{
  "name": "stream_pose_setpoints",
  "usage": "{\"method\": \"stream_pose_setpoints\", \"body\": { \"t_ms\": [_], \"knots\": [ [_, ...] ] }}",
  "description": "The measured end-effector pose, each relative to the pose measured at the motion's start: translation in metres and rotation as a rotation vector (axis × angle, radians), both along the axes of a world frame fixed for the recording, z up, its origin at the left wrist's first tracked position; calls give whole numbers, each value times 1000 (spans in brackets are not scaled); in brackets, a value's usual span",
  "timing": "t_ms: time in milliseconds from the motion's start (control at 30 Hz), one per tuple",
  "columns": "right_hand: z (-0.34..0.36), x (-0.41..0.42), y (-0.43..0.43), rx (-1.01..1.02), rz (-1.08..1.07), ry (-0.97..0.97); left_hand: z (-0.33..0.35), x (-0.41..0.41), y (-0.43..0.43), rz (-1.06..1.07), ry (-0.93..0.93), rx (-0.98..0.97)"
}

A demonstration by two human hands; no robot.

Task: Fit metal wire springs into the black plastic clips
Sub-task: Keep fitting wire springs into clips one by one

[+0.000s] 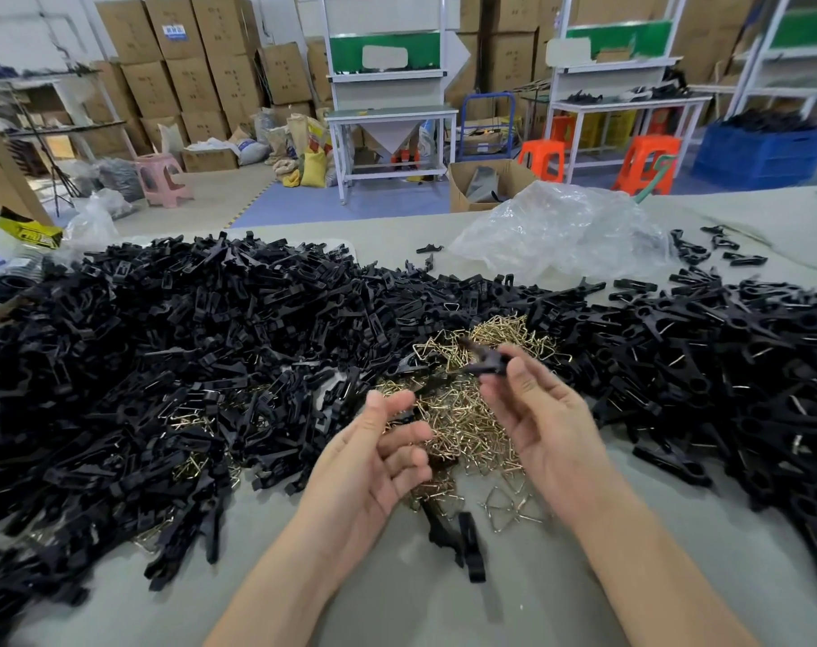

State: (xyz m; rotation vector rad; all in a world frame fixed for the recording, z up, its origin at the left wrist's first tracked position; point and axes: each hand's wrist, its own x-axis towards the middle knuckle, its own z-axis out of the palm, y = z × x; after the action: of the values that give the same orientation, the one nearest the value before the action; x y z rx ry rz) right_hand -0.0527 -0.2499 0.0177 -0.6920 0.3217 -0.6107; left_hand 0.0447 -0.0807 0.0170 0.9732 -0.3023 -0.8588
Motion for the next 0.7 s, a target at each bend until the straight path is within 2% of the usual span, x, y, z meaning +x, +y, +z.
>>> {"method": "stream_pose_setpoints", "body": {
  "t_ms": [67, 233, 300, 367, 433, 533, 600, 700],
  "knots": [
    [18, -8, -22, 145, -94, -100, 0, 3, 2, 18, -11, 27],
    [85, -35, -97, 403, -398, -616, 0, 1, 0, 40, -15, 49],
    [94, -39, -103, 355, -371, -615, 0, 1, 0, 40, -19, 48],
    [84, -34, -90, 252, -282, -509, 0, 0, 0, 69, -78, 54],
    [63, -23, -63, 116, -179, -346, -1, -4, 2, 152, -312, 139],
    [27, -1, -20, -228, -136, 5, -6, -5, 8, 360, -876, 368],
    [5, 9, 5, -647, -185, 259, -10, 1, 14, 472, -1111, 529],
    [-16, 17, 23, -1246, -172, 441, -16, 15, 17, 433, -1249, 723]
  ]
}}
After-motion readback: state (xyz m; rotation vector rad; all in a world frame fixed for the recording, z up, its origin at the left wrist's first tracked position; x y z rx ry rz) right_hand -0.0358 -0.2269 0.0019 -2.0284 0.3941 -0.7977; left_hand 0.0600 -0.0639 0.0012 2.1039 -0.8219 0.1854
